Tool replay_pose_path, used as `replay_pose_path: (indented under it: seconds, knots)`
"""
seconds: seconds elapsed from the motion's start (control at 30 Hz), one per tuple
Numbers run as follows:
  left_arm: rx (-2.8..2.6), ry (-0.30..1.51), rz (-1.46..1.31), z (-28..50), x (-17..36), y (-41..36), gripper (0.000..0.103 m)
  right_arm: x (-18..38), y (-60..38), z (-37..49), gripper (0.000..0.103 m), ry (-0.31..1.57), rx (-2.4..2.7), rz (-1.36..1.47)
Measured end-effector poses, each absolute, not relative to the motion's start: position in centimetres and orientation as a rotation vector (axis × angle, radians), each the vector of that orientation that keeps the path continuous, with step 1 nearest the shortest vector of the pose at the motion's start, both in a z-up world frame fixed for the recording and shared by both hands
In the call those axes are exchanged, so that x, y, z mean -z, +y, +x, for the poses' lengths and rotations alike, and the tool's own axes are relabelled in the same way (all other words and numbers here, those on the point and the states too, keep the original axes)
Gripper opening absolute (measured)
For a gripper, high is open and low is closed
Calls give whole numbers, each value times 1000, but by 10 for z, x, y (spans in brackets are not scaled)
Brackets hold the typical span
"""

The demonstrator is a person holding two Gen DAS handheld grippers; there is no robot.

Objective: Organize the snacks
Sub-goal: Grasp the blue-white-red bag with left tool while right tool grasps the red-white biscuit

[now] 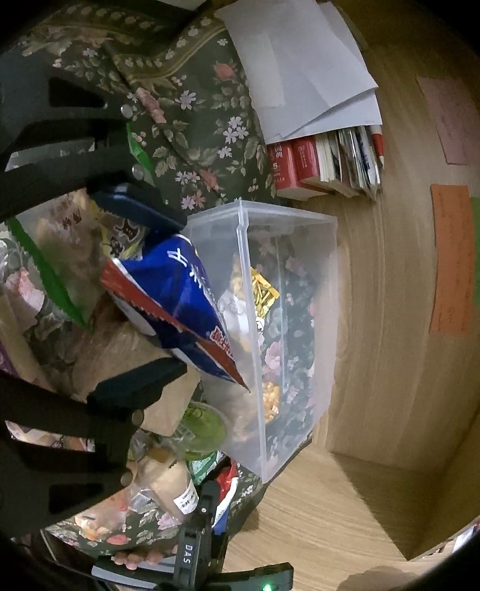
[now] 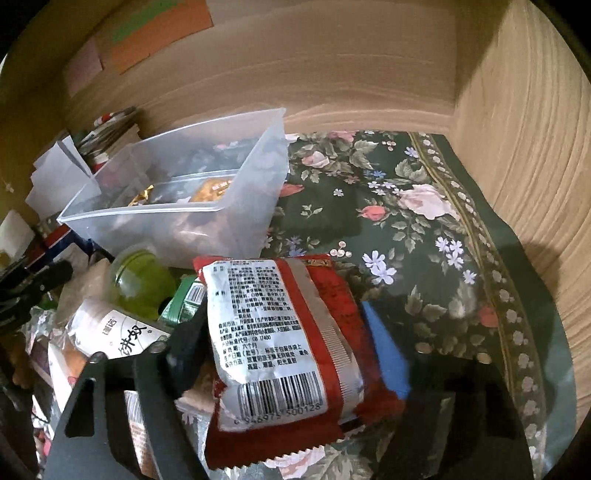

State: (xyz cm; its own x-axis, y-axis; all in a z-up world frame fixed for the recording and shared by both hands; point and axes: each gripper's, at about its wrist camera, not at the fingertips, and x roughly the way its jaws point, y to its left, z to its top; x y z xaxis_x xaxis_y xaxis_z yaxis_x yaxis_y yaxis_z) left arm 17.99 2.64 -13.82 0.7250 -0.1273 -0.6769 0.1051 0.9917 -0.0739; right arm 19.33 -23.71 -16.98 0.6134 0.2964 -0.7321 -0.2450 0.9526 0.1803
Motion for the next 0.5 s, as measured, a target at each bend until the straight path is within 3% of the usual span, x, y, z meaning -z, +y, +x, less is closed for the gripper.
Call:
replay_pose_path:
  seconds: [0.13,0.27,0.5]
  knots:
    - [148,741,-30,175,135,28,55,169,-242,192,61,837,-284,87]
    - [147,738,-31,170,131,28,46,166,-245,188,61,820,-265,90]
    - [165,711,-72,159,115,31,43,143,-245,172,61,742,-258,66]
